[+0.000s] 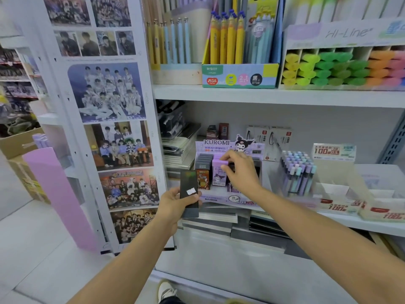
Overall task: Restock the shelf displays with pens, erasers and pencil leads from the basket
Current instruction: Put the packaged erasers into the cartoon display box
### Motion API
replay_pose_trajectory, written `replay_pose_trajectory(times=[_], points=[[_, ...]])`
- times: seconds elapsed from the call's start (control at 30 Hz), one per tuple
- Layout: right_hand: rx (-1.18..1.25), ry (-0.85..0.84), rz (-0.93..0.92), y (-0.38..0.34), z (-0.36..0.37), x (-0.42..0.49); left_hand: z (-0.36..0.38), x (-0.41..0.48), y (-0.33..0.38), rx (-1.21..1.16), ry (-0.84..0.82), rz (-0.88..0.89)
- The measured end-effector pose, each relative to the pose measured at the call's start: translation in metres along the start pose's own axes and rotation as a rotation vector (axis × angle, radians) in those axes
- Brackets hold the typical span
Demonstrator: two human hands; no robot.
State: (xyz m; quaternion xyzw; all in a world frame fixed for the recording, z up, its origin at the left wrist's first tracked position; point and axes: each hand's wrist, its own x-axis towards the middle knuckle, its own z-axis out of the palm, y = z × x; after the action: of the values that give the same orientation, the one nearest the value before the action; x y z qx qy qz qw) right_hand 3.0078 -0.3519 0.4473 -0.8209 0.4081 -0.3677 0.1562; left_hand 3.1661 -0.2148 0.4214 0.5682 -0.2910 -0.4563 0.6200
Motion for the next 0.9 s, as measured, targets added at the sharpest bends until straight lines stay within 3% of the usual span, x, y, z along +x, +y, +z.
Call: replay_pose_trajectory(times=[0.27, 0.5, 0.67, 0.73, 0.8, 0.9], points=[[-0.085, -0.104, -0.039, 0.009, -0.006, 0.015, -0.001, 0.008, -0.005, -0.001, 0.017, -0.022], [-0.252, 0.078, -0.206, 0.012, 0.008, 0.012, 0.002, 0.009, -0.004, 0.029, -0.012, -0.007], [-0.401, -0.049, -0.166, 0.018, 0.004, 0.008, 0.006, 0.004, -0.002, 0.080, -0.020, -0.005], [-0.252, -0.053, -0.145, 0.011, -0.006, 0.006, 0.010, 0.000, 0.000, 0.086, -0.049, 0.010], [0.084, -0.070, -0.099, 0.001, -0.016, 0.001, 0.017, -0.005, 0.003, 0.114, -0.079, 0.026], [0.442, -0.209, 0.015, -0.015, -0.029, -0.014, 0.032, -0.015, 0.007, 0.179, -0.142, 0.042]])
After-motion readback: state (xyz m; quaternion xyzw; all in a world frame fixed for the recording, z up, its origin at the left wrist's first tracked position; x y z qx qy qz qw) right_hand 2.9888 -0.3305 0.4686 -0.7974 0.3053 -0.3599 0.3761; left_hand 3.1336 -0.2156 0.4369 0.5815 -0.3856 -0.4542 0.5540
